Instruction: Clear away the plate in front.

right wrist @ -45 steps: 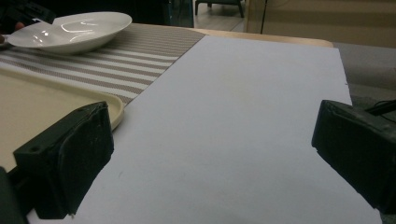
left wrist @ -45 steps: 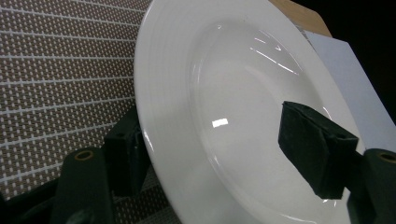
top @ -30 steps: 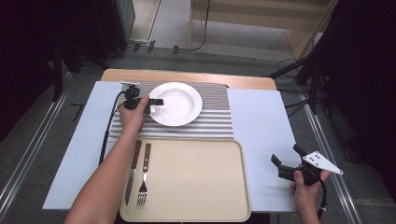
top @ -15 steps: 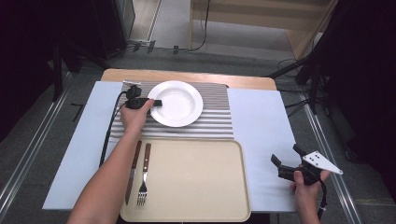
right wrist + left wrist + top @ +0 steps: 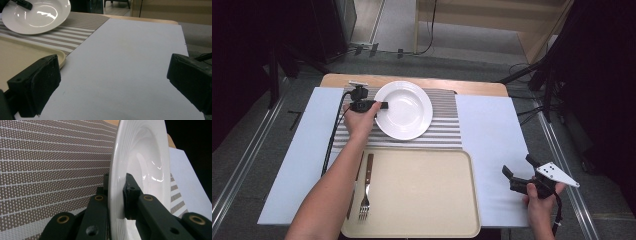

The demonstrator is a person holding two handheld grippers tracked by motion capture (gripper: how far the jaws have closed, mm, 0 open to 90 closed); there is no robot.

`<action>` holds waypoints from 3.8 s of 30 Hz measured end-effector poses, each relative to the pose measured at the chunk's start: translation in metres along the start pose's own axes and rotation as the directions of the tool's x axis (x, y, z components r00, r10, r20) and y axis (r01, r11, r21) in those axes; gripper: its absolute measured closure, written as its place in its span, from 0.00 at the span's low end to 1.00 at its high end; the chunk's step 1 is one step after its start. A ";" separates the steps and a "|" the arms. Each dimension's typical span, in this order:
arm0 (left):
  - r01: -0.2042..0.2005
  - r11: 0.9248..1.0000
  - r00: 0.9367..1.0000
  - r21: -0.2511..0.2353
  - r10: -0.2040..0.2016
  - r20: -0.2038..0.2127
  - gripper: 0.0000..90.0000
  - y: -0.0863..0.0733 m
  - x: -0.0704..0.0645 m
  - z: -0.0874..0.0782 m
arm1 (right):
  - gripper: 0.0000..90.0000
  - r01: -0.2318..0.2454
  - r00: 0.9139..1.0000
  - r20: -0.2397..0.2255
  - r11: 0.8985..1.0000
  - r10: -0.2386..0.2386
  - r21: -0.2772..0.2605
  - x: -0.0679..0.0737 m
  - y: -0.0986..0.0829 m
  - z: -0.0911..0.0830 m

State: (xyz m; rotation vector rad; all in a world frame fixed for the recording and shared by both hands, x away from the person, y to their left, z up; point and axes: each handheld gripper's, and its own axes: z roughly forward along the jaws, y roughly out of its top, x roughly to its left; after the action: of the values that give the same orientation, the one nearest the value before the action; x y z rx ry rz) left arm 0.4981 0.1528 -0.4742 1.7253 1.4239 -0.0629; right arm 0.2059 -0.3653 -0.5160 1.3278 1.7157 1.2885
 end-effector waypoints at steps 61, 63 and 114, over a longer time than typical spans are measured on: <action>0.065 0.998 0.984 -0.019 -0.061 0.167 0.90 -0.014 -0.007 -0.040 | 0.00 0.014 1.000 -0.002 1.000 -0.014 -0.015 0.001 0.000 -0.001; 0.062 0.998 0.984 -0.018 -0.058 0.167 0.90 -0.015 -0.007 -0.042 | 0.00 0.014 1.000 0.000 1.000 -0.014 -0.014 0.002 0.000 -0.001; 0.049 0.997 0.949 0.051 -0.063 0.309 0.90 -0.080 -0.021 -0.064 | 0.00 0.021 1.000 0.008 1.000 -0.021 -0.001 0.003 0.000 0.000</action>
State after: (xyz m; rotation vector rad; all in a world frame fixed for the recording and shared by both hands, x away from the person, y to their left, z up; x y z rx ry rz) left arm 0.3960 0.1743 -0.4695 1.6255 1.2440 -0.3822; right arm 0.2049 -0.3626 -0.5157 1.3092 1.7185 1.2704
